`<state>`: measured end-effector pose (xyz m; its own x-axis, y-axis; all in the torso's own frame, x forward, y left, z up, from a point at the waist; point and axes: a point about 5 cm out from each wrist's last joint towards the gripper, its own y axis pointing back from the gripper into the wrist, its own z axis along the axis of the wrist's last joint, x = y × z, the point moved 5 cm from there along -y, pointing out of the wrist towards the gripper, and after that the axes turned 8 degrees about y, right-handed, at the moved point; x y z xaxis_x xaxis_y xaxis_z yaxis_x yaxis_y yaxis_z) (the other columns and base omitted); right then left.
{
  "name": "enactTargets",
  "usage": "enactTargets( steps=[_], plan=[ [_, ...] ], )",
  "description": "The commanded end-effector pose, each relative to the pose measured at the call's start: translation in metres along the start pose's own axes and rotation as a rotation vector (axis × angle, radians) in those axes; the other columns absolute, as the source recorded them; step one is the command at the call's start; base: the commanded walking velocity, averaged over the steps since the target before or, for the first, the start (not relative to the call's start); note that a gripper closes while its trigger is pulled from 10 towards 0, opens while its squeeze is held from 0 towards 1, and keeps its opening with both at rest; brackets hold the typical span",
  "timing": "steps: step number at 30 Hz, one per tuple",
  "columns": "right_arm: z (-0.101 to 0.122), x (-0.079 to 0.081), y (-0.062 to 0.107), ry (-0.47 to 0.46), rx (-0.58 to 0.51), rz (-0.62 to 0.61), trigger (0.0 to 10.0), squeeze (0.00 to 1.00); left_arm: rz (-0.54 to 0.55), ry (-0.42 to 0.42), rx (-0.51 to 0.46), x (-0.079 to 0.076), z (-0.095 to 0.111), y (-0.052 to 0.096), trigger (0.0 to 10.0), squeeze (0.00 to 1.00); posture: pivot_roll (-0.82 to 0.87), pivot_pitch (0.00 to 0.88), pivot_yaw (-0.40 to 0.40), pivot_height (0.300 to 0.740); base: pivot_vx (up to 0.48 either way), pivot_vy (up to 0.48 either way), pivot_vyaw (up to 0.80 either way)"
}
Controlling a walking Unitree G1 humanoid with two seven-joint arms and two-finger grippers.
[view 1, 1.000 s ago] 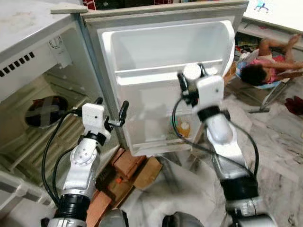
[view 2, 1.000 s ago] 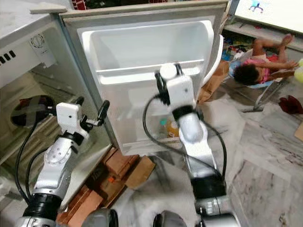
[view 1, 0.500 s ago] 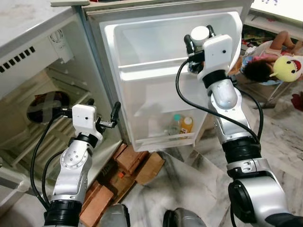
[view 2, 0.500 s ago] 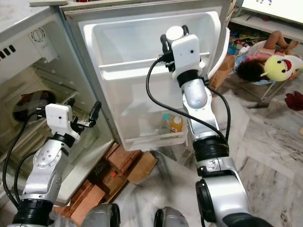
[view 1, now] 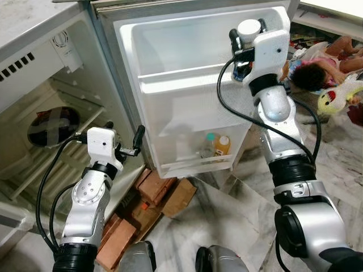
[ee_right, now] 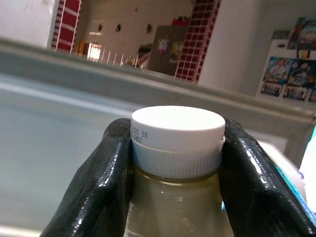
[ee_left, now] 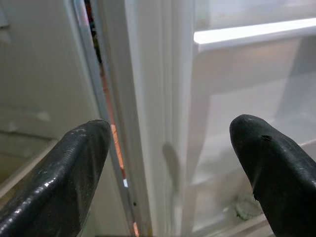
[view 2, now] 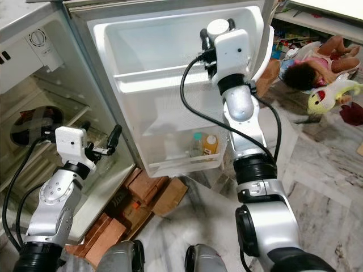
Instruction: Restocking fridge
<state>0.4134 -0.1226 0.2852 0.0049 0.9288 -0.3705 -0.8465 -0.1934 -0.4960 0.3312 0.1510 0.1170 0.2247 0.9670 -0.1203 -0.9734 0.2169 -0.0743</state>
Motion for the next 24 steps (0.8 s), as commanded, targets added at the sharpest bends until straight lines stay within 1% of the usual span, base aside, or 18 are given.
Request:
enactTargets(
  steps=[1, 4, 5, 7, 9, 13, 14, 19, 21, 24],
  plan=[
    [0.051, -0.018, -0.017, -0.006, -0.166, -0.056, 10.0, 0.00, -0.004, -0.010, 0.011, 0.000, 0.000, -0.001, 10.0, 0.00, 0.05, 0.143, 0.029, 0.740, 0.000, 0.000, 0.00],
    [0.066, -0.025, -0.021, -0.020, -0.196, -0.070, 10.0, 0.00, -0.007, -0.011, 0.018, -0.002, -0.001, 0.000, 10.0, 0.00, 0.05, 0.145, 0.027, 0.740, 0.000, 0.000, 0.00],
    [0.066, -0.025, -0.021, -0.020, -0.196, -0.070, 10.0, 0.00, -0.007, -0.011, 0.018, -0.002, -0.001, 0.000, 10.0, 0.00, 0.05, 0.145, 0.027, 0.740, 0.000, 0.000, 0.00],
    [0.073, -0.026, -0.023, -0.026, -0.215, -0.071, 10.0, 0.00, -0.004, -0.011, 0.023, -0.001, -0.002, 0.001, 10.0, 0.00, 0.05, 0.144, 0.029, 0.740, 0.000, 0.000, 0.00],
    [0.081, -0.027, -0.022, 0.004, -0.254, -0.069, 10.0, 0.00, -0.002, -0.011, 0.025, -0.001, -0.003, 0.003, 10.0, 0.00, 0.05, 0.145, 0.030, 0.740, 0.000, 0.000, 0.00],
    [0.084, -0.027, -0.023, 0.026, -0.271, -0.065, 10.0, 0.00, -0.003, -0.013, 0.026, -0.002, -0.003, 0.002, 10.0, 0.00, 0.05, 0.143, 0.031, 0.740, 0.000, 0.000, 0.00],
    [0.084, -0.030, -0.023, 0.056, -0.274, -0.069, 10.0, 0.00, -0.006, -0.015, 0.025, -0.002, -0.002, 0.000, 10.0, 0.00, 0.05, 0.142, 0.031, 0.740, 0.000, 0.000, 0.00],
    [0.070, -0.034, -0.023, 0.102, -0.253, -0.072, 10.0, 0.00, -0.006, -0.020, 0.020, -0.002, 0.000, -0.001, 10.0, 0.00, 0.06, 0.143, 0.031, 0.740, 0.000, 0.000, 0.00],
    [0.046, -0.036, -0.022, 0.131, -0.195, -0.070, 10.0, 0.00, -0.001, -0.024, 0.016, -0.001, 0.001, -0.001, 10.0, 0.00, 0.07, 0.144, 0.029, 0.740, 0.000, 0.000, 0.00],
    [0.035, -0.036, -0.020, 0.139, -0.169, -0.069, 10.0, 0.00, 0.002, -0.026, 0.015, 0.000, 0.001, 0.000, 10.0, 0.00, 0.07, 0.146, 0.029, 0.740, 0.000, 0.000, 0.00]
  ],
)
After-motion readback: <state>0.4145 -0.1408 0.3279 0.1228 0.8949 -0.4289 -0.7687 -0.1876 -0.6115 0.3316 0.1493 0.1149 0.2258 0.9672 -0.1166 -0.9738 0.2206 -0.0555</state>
